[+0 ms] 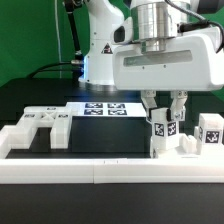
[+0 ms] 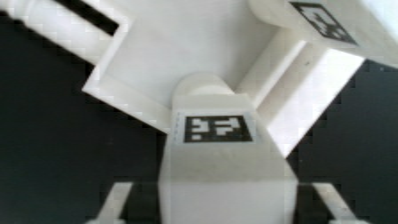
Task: Assemble chair
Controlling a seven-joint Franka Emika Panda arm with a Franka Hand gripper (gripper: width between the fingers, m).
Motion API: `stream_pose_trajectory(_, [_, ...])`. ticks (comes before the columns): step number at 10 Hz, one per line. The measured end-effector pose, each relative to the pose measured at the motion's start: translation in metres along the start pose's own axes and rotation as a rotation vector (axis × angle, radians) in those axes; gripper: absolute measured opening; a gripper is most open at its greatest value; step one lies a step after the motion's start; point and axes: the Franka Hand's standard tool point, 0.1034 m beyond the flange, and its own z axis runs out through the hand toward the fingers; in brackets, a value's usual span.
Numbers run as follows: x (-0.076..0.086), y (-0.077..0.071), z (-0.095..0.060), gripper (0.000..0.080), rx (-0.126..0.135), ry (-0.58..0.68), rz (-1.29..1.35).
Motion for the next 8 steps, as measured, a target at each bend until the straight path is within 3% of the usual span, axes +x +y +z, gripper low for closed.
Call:
stream_pose_trajectory(4, [0.0003,0.0003,0.0002,0.0296,0.001,-0.001,0.043])
stream_pose_trajectory(5, [0.0000,0.0002,0.0003,0.0515,0.001,-0.002,0.041])
stream_pose_trajectory(6, [-0.0003,0.0003,0.0005,0.0515,0.001,-0.002,-0.011])
stream_pose_trajectory(7, [-0.0030,-0.0005,0.0008,0.0621,-0.002,-0.003,-0.094])
stream_pose_trajectory(8, [-0.0047,-0.0013,0.0009,0.0642,-0.001,-0.004,-0.216])
